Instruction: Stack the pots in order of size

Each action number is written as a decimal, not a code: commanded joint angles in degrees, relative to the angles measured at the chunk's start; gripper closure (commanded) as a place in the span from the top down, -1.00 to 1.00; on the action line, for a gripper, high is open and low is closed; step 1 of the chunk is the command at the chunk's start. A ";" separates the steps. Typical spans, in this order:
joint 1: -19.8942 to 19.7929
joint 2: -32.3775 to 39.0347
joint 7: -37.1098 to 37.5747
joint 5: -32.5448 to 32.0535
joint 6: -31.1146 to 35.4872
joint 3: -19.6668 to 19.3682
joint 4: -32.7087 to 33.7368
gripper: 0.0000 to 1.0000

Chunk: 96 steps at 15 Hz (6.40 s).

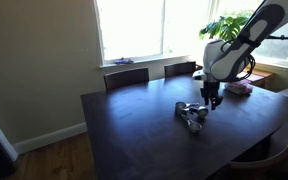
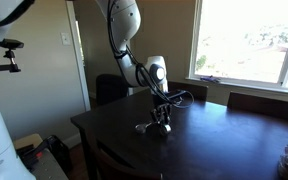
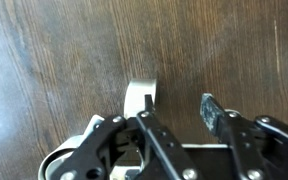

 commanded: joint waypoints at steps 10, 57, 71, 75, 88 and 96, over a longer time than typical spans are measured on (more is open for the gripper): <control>3.53 1.00 14.12 -3.06 23.02 -6.02 -7.91 1.00; -10.66 2.93 6.82 4.15 5.88 7.58 2.55 -0.89; -6.90 8.57 -0.24 4.16 -0.32 6.62 9.56 0.90; -5.96 11.10 0.28 4.16 -3.07 6.02 13.47 1.00; -6.58 13.22 0.09 4.97 -7.76 5.32 18.86 1.00; -5.16 17.75 0.00 4.50 -10.68 4.49 24.09 0.98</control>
